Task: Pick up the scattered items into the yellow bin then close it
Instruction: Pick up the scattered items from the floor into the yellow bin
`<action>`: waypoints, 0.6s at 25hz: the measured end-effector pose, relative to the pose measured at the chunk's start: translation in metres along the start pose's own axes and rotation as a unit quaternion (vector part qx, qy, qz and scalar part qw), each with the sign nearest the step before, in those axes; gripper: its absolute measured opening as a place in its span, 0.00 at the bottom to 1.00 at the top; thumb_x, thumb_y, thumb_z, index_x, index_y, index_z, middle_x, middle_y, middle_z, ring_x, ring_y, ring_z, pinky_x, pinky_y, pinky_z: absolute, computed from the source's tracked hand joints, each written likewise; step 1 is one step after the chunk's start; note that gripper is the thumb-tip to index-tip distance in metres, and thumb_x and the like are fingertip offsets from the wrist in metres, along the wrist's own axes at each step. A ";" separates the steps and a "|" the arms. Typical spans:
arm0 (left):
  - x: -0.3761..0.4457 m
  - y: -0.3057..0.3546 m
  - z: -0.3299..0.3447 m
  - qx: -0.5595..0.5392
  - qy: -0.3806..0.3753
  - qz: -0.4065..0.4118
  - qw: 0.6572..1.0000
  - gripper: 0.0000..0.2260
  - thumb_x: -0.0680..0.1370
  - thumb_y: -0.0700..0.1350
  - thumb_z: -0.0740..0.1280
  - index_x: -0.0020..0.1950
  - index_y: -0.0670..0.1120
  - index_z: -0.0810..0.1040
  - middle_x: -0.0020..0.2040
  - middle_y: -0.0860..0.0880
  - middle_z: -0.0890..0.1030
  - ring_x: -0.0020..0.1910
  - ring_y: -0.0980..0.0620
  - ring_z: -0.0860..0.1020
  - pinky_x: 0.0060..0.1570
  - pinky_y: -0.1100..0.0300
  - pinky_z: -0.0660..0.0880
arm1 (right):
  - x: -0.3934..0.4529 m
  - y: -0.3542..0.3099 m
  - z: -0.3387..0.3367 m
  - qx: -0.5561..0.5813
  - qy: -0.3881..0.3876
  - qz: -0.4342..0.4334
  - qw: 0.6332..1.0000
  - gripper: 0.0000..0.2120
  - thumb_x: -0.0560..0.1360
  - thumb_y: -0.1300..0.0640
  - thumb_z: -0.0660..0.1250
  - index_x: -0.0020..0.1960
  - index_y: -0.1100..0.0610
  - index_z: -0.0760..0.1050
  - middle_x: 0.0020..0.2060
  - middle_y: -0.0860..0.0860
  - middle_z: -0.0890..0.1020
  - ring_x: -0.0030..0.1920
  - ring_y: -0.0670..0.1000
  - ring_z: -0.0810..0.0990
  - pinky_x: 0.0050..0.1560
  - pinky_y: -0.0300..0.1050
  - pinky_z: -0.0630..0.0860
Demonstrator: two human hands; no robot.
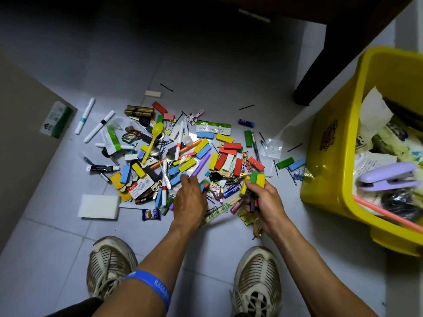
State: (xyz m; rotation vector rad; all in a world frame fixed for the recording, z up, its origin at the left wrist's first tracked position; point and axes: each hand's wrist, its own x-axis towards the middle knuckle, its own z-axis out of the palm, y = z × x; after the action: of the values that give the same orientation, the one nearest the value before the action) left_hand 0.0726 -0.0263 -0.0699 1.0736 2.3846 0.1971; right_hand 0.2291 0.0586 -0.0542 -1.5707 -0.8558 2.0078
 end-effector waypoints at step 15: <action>-0.008 0.024 -0.043 -0.655 -0.110 -0.165 0.729 0.06 0.75 0.47 0.71 0.46 0.45 0.78 0.42 0.44 0.84 0.31 0.52 0.77 0.25 0.64 0.68 | -0.022 -0.058 0.011 0.274 0.057 -0.090 0.956 0.04 0.75 0.58 0.68 0.49 0.56 0.75 0.36 0.52 0.77 0.33 0.49 0.78 0.32 0.41 0.73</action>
State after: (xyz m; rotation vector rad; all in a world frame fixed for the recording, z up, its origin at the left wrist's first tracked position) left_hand 0.0706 -0.0131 -0.0217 -0.0409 1.4886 1.2832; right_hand 0.2230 0.0820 0.0036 -1.2258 -0.3352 1.7957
